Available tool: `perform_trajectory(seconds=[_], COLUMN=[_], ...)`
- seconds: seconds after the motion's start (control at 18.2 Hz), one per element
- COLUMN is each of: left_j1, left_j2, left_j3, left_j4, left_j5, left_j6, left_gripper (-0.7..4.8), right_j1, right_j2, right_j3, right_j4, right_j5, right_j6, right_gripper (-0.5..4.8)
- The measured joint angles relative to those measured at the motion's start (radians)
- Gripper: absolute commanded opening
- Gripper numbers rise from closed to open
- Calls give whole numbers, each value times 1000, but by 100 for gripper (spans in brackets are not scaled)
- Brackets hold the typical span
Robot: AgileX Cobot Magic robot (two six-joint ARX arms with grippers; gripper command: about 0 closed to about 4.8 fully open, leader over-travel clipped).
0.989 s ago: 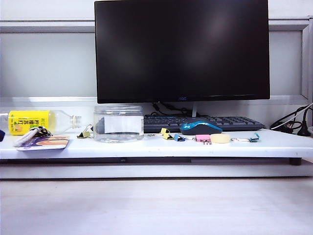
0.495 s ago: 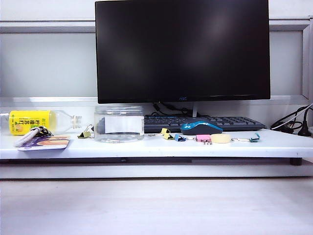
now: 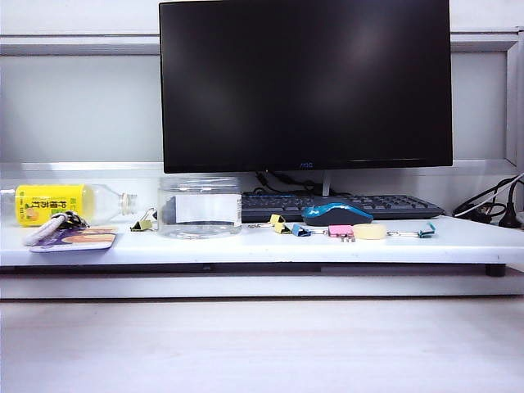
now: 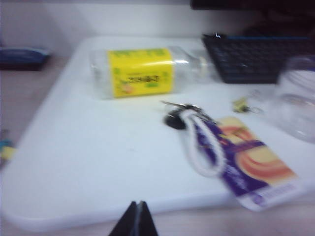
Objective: Take the clips out of the round transparent plastic box and place them on the table.
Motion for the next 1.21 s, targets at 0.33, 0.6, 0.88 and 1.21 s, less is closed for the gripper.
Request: perform_trajectory(seconds=[0.33, 0.6, 0.88, 1.21], left_j1=[19, 19, 19, 19], left_j2=[0, 0, 0, 0], left_j3=[0, 0, 0, 0], left_j4=[1, 1, 1, 1], left_j5=[0, 0, 0, 0], left_j6=[0, 0, 0, 0], left_gripper=[-6, -6, -6, -5], right_j1=[2, 2, 1, 0], right_j2=[0, 0, 0, 0], right_j3=[0, 0, 0, 0], right_j4=[1, 1, 1, 1], right_j5=[1, 1, 1, 1], right_j6=[0, 0, 0, 0], right_gripper=[-6, -6, -6, -6])
